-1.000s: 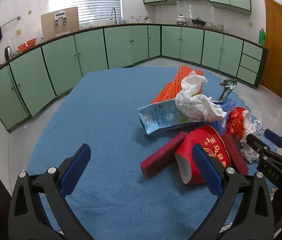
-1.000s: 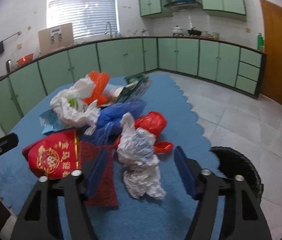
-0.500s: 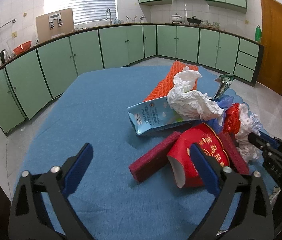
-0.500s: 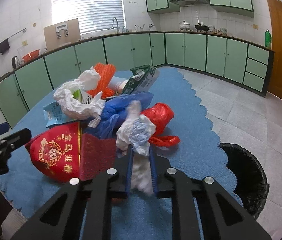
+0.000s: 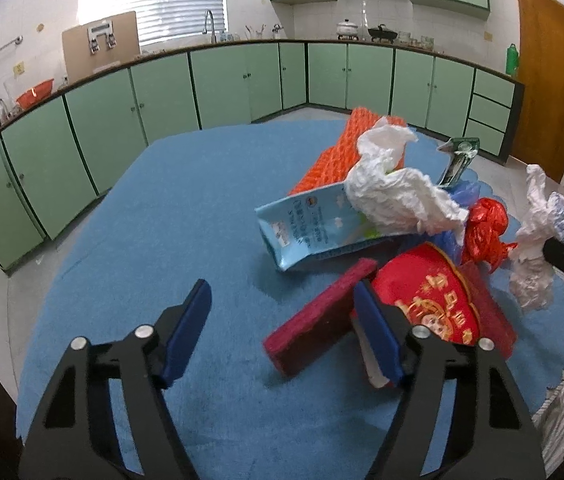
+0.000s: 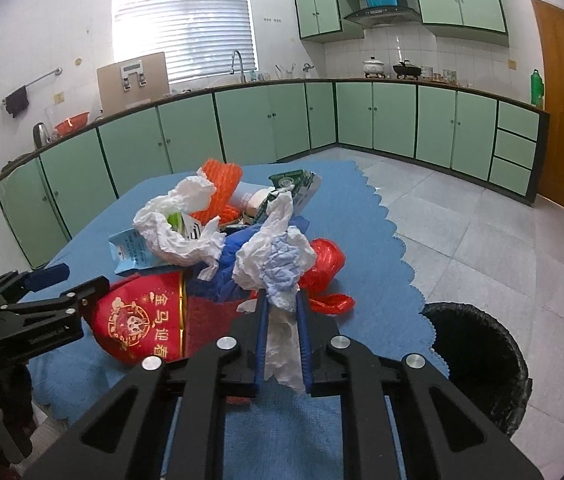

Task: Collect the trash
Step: 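Grasp the red scouring pad with the left gripper while the right holds tissue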

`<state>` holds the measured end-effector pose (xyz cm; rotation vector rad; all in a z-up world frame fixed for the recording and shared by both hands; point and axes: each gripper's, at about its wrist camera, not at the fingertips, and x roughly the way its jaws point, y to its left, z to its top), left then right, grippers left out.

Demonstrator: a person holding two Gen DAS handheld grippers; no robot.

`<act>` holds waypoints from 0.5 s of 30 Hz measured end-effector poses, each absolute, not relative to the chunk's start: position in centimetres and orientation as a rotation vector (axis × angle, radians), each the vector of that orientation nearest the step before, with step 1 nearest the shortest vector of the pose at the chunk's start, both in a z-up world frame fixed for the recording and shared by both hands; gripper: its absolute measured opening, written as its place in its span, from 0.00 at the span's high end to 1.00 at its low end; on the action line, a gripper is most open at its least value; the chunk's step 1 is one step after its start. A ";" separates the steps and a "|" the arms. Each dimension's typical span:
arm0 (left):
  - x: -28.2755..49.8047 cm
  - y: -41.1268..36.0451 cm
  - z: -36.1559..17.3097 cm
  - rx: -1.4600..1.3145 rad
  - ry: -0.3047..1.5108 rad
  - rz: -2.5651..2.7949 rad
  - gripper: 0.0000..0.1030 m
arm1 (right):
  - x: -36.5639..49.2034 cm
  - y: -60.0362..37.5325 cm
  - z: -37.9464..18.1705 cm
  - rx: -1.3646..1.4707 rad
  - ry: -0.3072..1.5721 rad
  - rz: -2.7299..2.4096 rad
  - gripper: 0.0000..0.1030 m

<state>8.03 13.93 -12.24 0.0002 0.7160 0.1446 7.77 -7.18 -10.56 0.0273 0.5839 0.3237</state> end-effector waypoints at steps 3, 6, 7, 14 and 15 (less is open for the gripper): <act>8.2 14.7 -12.7 -0.032 0.741 0.122 0.47 | 7.9 -7.2 -10.9 0.029 0.593 0.324 0.86; 8.4 14.9 -13.5 -0.051 0.774 0.096 0.51 | 7.9 -7.0 -10.9 0.029 0.598 0.328 0.86; 8.4 14.9 -13.7 -0.050 0.785 0.087 0.50 | 7.9 -7.0 -10.8 0.027 0.597 0.329 0.86; 8.5 15.2 -14.5 -0.055 0.799 0.082 0.51 | 8.0 -7.0 -10.9 0.027 0.605 0.327 0.86; 8.7 15.3 -14.5 -0.059 0.800 0.083 0.51 | 7.9 -6.9 -10.8 0.025 0.605 0.329 0.86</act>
